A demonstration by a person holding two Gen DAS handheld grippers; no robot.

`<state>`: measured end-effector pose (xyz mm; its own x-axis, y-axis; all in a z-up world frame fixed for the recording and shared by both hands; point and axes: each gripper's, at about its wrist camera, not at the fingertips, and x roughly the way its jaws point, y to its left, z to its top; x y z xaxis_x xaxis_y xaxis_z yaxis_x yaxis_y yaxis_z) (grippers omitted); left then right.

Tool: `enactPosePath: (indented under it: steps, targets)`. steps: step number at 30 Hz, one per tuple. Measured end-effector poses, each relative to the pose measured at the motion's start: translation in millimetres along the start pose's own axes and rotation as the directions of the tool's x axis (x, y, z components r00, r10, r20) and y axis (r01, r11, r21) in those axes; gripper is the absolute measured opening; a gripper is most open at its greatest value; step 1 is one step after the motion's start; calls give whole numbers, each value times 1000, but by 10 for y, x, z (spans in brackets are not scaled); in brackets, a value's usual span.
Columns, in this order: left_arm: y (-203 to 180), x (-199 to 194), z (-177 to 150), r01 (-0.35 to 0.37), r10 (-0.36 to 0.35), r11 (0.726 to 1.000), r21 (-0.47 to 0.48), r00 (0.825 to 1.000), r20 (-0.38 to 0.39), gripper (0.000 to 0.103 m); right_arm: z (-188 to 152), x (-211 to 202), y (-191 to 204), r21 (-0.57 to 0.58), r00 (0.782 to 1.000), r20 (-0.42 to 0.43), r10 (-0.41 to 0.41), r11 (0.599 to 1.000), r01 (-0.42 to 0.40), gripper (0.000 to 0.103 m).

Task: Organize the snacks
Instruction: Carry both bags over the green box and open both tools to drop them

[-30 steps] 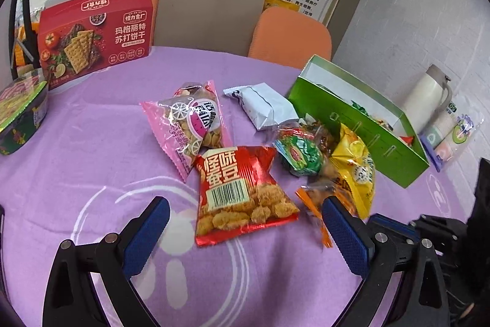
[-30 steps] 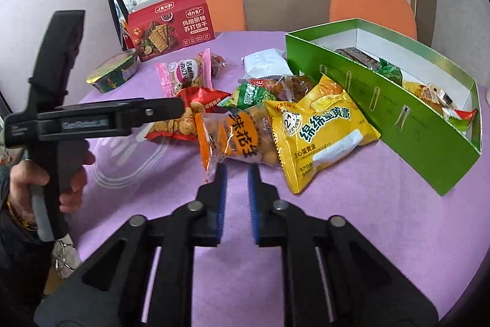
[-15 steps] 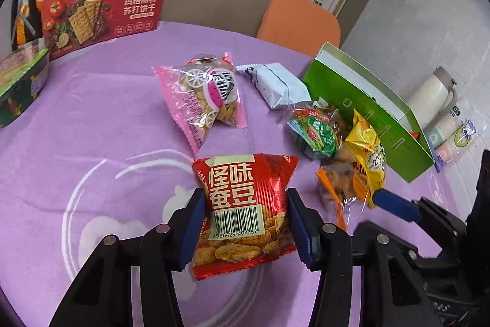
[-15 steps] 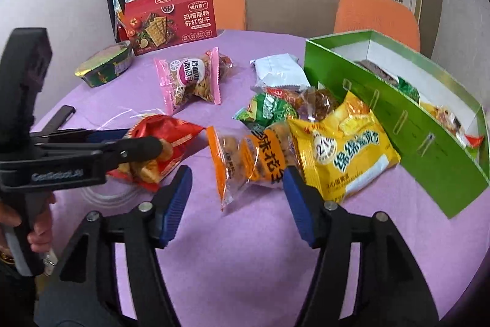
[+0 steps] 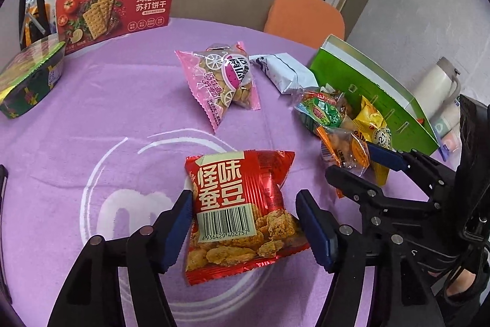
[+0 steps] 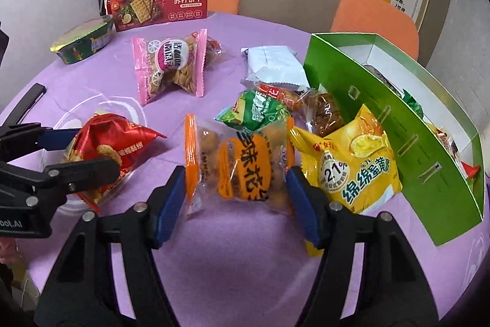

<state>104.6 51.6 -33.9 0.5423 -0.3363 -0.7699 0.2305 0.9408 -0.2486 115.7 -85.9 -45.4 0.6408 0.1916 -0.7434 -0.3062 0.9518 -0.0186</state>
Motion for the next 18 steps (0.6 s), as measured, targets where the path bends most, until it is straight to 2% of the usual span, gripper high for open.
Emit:
enactPosePath:
  steps: [3, 4, 5, 7, 9, 14, 18]
  targets:
    - [26, 35, 7, 9, -9, 1000, -12, 1000, -5, 69, 9, -8, -56, 31, 1000, 0, 14, 999, -14, 59]
    - [26, 37, 6, 9, -9, 1000, -14, 1000, -1, 67, 5, -47, -94, 52, 1000, 9, 22, 998, -23, 48]
    - [25, 37, 6, 1, -1, 1000, -9, 1000, -2, 62, 0, -83, -127, 73, 999, 16, 49, 996, -50, 46]
    - [23, 8, 8, 16, -16, 1000, -10, 1000, 3, 52, -34, -176, -198, 116, 993, 35, 110, 987, -114, 44]
    - [4, -33, 5, 31, -31, 999, -15, 999, 8, 49, -68, -271, -218, 123, 989, 49, 142, 981, -147, 43]
    - [-95, -158, 50, 48, -48, 999, -5, 998, 40, 48, -98, -573, -274, 154, 973, 127, 191, 965, -210, 43]
    - [-261, -322, 173, 64, -67, 997, 35, 995, 79, 48, -34, -933, -446, 177, 958, 227, 178, 959, -220, 44]
